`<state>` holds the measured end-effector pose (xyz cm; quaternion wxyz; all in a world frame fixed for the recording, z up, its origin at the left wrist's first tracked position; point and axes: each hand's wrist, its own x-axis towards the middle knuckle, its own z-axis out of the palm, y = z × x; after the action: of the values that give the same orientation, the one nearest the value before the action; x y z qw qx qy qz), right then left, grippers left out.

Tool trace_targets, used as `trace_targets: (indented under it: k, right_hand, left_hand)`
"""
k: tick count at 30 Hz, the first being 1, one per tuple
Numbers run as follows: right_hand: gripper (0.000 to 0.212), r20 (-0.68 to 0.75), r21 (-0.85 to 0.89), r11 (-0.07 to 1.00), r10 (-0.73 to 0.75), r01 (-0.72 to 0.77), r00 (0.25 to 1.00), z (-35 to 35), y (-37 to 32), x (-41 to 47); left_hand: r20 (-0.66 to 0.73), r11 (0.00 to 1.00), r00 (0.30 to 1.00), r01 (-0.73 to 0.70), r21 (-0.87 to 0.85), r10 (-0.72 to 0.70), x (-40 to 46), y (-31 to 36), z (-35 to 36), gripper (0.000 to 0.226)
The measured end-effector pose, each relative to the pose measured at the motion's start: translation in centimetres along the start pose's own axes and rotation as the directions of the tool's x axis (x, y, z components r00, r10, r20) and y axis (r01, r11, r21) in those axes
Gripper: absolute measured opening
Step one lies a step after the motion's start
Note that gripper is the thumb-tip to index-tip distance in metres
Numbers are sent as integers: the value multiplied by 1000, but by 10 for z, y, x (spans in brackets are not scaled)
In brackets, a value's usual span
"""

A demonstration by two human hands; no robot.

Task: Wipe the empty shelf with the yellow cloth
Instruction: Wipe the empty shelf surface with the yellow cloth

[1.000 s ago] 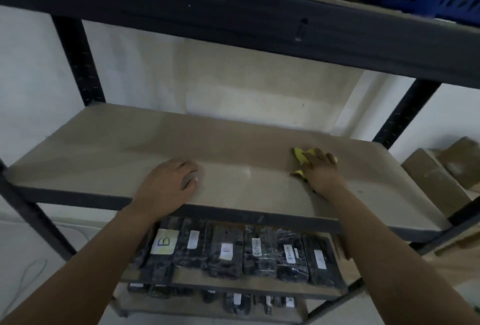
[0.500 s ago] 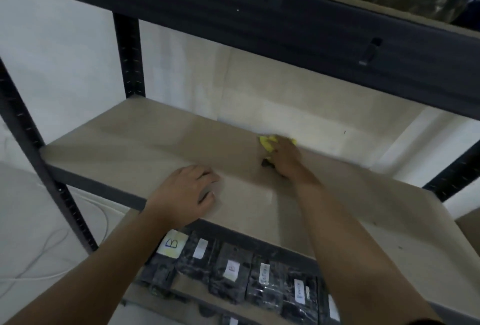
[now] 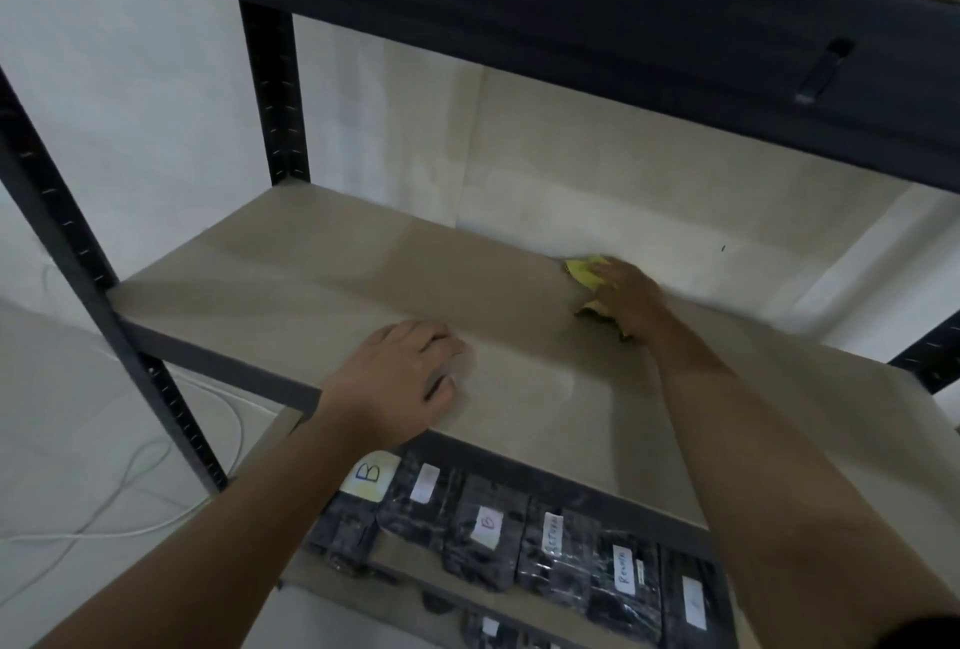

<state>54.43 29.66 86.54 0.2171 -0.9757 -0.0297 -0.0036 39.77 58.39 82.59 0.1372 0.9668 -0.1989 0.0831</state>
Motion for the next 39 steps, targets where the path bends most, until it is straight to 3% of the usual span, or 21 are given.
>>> trace_targets:
  k: [1,3,7,9,11,16,18,21,22,24,26,32,37,39]
  right_hand:
    - [46,3,-114,993,-34,34,999,7,-4,2]
    - [48,4,-158,985,-66,66,998,19,-14,-3]
    - [35,-4,3,955,-297,297,955,31,-35,-57]
    - [32,7,55,941,-335,334,942,35,-44,-85]
    - [27,18,190,937,-304,295,953,39,-51,-111]
    - [31,176,549,836,-102,-11,979,29,-65,-158]
    - [30,73,623,779,34,-72,997,12,-62,-161]
    - [23,-178,519,850,204,-84,963,-11,-41,-157]
    - [26,-189,417,899,232,-136,954,-12,-32,-156]
    - [35,-112,23,967,253,-252,961,-4,-16,-160]
    - [43,-80,-250,939,222,-235,972,12,-12,-167]
    - [45,-219,-232,932,229,-279,948,55,-70,-180]
    - [34,-344,-58,998,-27,7,939,85,-126,-207]
    - [27,-340,128,992,46,-3,939,75,-124,-214]
  left_hand:
    - [-3,1000,1000,-2,3,2,0,0,0,46]
    - [-12,1000,1000,-6,-1,6,1,0,-1,46]
    - [-7,999,1000,-23,-27,23,1,0,1,49]
    - [15,999,999,-29,-34,29,2,-1,4,52]
    - [27,999,999,-34,-29,34,3,-2,6,50]
    - [42,998,998,-47,-29,48,3,-4,6,50]
    - [68,998,996,-54,-32,56,2,-5,5,51]
    - [98,998,993,-64,-24,66,2,-5,3,52]
    - [111,998,991,-67,-19,69,2,-4,2,53]
    - [142,996,986,-90,-16,92,0,-4,-1,54]
    - [159,990,978,-140,-1,139,-8,-7,-3,55]
    - [25,976,982,-187,114,186,-39,-23,-3,55]
    - [41,975,978,-206,82,203,-36,-24,-7,53]
    - [79,975,973,-220,36,217,-30,-30,-11,52]
